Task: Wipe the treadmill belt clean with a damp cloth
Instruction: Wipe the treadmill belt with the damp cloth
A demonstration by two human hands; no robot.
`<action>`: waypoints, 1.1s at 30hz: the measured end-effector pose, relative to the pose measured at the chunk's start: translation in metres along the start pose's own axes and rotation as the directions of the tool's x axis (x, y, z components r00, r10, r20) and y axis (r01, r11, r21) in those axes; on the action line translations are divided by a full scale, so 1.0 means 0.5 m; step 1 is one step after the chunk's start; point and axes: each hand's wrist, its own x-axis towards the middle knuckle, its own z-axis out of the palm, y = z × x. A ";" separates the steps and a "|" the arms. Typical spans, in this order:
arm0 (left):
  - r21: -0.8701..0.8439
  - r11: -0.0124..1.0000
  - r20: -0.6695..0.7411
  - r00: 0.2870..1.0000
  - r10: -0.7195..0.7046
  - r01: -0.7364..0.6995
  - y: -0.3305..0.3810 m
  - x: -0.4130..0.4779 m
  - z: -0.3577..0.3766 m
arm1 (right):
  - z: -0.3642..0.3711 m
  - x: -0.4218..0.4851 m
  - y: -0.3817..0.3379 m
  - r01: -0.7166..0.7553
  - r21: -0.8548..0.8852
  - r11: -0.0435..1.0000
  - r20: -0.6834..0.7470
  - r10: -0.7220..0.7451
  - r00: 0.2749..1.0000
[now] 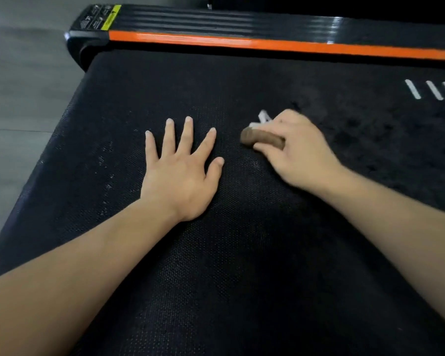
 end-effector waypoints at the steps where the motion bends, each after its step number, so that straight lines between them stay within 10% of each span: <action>1: 0.000 1.000 0.000 1.000 0.002 -0.002 0.000 0.000 0.000 | -0.007 0.038 0.036 -0.070 -0.087 0.994 -0.047 0.066 0.997; 4: 0.005 1.000 0.000 1.000 0.003 -0.003 0.000 -0.001 -0.001 | -0.013 0.133 0.127 -0.373 -0.086 0.924 -0.233 0.345 0.909; 10: 0.045 0.999 0.041 0.999 -0.005 0.003 0.007 -0.001 -0.011 | 0.005 0.088 0.060 -0.009 -0.069 0.998 0.012 0.010 1.000; 15: -0.076 0.993 0.109 0.990 -0.085 0.094 0.034 0.027 -0.027 | 0.005 0.197 0.146 -0.357 -0.117 0.927 -0.237 0.323 0.916; 20: 0.011 0.992 0.017 0.991 -0.129 0.129 0.068 0.034 0.002 | 0.001 0.175 0.119 -0.007 -0.058 0.998 0.009 0.008 1.000; 24: 0.004 0.992 -0.019 0.992 -0.128 0.128 0.067 0.036 0.010 | -0.015 0.280 0.188 -0.448 -0.131 0.884 -0.255 0.407 0.877; 29: 0.012 0.992 -0.034 0.991 -0.128 0.128 0.064 0.037 0.011 | 0.044 0.280 0.113 -0.130 -0.120 0.984 -0.072 0.122 0.990; 33: -0.003 0.993 -0.035 0.993 -0.115 0.115 0.064 0.036 0.012 | -0.018 0.315 0.194 -0.465 -0.179 0.867 -0.243 0.419 0.875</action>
